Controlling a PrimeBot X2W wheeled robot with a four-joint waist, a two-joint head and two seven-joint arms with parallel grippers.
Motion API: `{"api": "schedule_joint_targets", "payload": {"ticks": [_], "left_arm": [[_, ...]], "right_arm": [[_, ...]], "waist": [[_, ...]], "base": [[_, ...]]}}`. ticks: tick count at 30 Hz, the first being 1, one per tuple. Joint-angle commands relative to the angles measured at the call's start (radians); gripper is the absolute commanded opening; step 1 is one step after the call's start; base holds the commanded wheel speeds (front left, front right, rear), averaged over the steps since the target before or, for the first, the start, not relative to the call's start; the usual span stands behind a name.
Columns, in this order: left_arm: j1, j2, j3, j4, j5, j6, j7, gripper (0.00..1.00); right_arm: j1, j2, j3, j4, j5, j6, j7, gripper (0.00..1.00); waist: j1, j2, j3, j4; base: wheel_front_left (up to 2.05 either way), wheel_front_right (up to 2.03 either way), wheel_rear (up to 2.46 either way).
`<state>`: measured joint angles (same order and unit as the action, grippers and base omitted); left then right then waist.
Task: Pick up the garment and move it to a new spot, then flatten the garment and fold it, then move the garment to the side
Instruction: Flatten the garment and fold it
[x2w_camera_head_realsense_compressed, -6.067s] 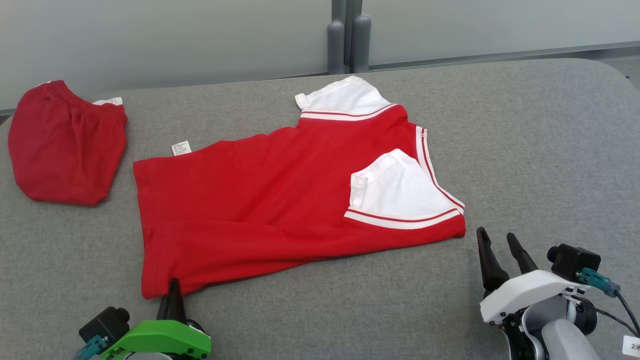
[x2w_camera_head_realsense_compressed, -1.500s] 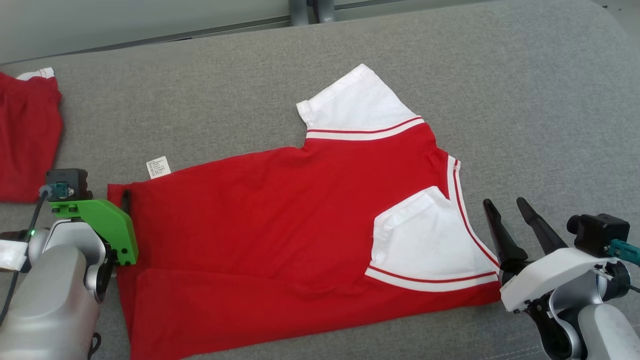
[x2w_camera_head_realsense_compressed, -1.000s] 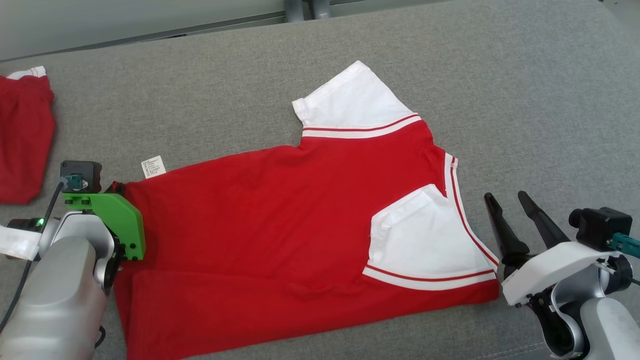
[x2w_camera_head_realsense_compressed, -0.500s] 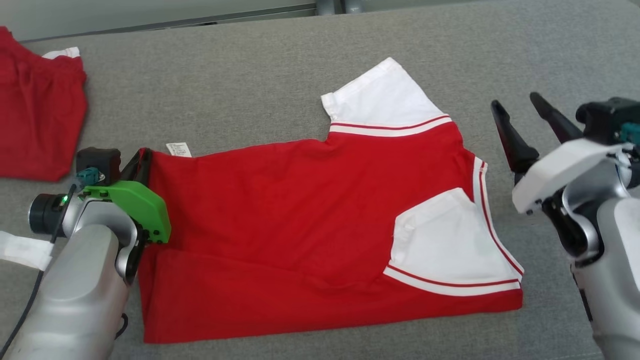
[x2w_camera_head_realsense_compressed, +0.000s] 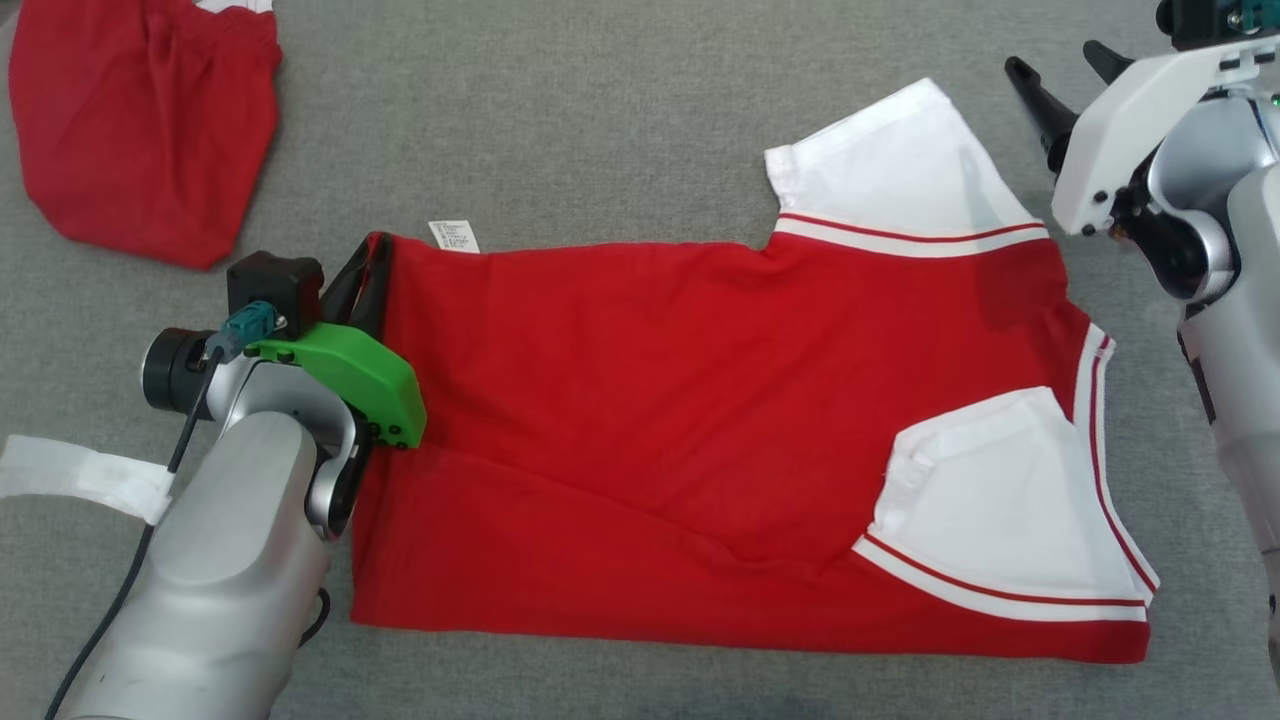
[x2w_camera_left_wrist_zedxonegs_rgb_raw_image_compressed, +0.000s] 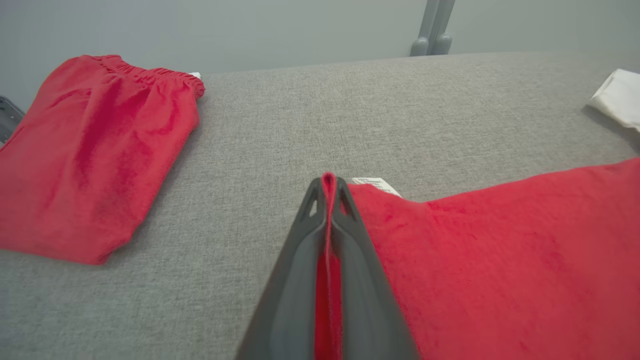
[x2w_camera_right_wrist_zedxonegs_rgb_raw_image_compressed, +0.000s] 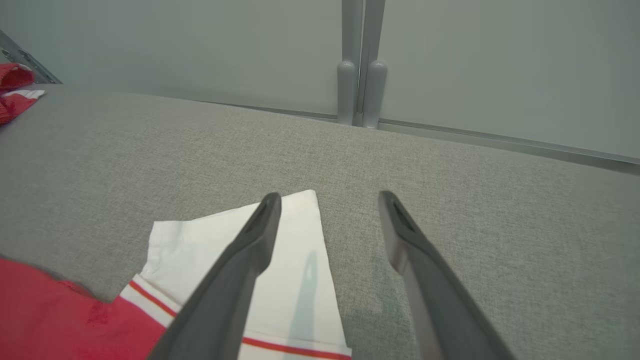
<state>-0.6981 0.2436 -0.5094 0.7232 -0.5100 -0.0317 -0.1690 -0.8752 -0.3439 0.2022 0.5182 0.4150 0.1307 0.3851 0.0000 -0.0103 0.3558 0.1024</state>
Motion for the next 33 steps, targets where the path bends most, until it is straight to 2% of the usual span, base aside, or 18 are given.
{"api": "schedule_joint_targets", "payload": {"ticks": [1,13,25,26,28,32,33], "left_arm": [[-0.022,-0.006,-0.002,-0.012,-0.002,0.005,-0.005,0.00],[-0.067,-0.047,-0.022,-0.032,-0.004,0.006,-0.023,0.00],[-0.070,-0.054,-0.034,0.003,-0.015,-0.003,-0.035,0.00],[-0.069,-0.052,-0.035,0.005,-0.016,-0.004,-0.035,0.00],[-0.068,-0.049,-0.037,0.010,-0.017,-0.004,-0.034,0.00],[-0.071,-0.048,-0.039,0.019,-0.021,-0.007,-0.030,0.00],[-0.072,-0.048,-0.039,0.022,-0.024,-0.008,-0.029,0.00]], "right_arm": [[-0.042,0.000,0.003,0.047,0.000,0.000,0.007,1.00],[-0.225,0.026,0.062,0.343,-0.050,0.000,-0.028,1.00],[-0.262,0.023,0.158,0.492,-0.027,0.000,-0.017,1.00],[-0.264,0.024,0.168,0.501,-0.028,0.000,-0.011,0.85],[-0.269,0.020,0.192,0.510,-0.038,0.000,-0.007,0.48],[-0.267,0.021,0.231,0.525,-0.038,-0.001,-0.018,0.18],[-0.263,0.022,0.240,0.527,-0.037,-0.001,-0.024,0.03]], "waist": [[0.0000,0.0103,0.060,0.053],[0.0000,0.0103,0.143,0.113],[0.0000,0.0103,0.134,0.113],[0.0000,0.0103,0.131,0.111],[0.0000,0.0103,0.125,0.106],[0.0000,0.0103,0.114,0.100],[0.0000,0.0103,0.112,0.099]], "base": [[0.00,0.00,0.00],[0.00,0.00,0.00],[0.00,0.00,0.00],[0.00,0.00,0.00],[0.00,0.00,0.00],[0.00,0.00,0.00],[0.00,0.00,0.00]]}}
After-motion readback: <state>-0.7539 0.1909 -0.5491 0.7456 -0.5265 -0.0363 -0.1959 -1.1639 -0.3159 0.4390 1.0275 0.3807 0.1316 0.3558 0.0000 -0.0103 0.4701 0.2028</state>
